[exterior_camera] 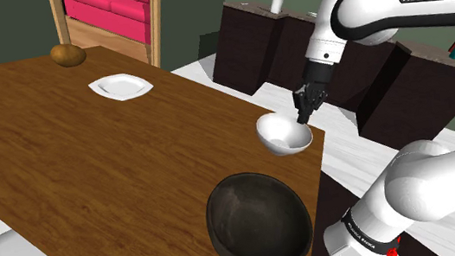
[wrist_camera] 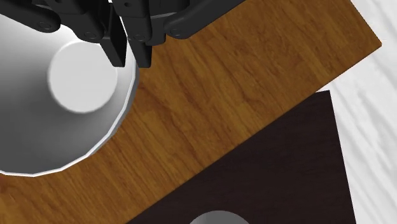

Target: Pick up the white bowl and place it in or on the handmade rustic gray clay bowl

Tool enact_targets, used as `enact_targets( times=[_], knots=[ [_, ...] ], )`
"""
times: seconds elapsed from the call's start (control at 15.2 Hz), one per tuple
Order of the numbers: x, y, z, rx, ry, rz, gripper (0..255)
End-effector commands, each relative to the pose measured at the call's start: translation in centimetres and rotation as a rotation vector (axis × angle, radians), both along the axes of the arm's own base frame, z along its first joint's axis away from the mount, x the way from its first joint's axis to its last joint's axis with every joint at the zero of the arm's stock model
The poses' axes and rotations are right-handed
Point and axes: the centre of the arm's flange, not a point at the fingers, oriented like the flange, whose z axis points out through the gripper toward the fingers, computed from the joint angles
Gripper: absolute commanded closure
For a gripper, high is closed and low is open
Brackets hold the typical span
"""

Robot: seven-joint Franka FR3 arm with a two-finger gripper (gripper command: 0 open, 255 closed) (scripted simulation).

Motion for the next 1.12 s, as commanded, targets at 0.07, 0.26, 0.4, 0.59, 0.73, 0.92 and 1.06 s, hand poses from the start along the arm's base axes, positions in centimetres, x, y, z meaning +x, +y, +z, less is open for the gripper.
enact_targets(
  times=[0.07,0.26,0.4,0.59,0.73,0.92,1.06],
  knots=[
    [0.2,0.1,1.7,0.0,0.0,0.0,255],
    [0.2,0.1,3.3,0.0,0.0,0.0,255],
    [0.2,0.1,4.3,0.0,0.0,0.0,255],
    [0.2,0.1,5.9,0.0,0.0,0.0,255],
    [0.2,0.1,7.0,0.0,0.0,0.0,255],
    [0.2,0.1,8.6,0.0,0.0,0.0,255],
    [0.2,0.1,9.6,0.0,0.0,0.0,255]
  ],
)
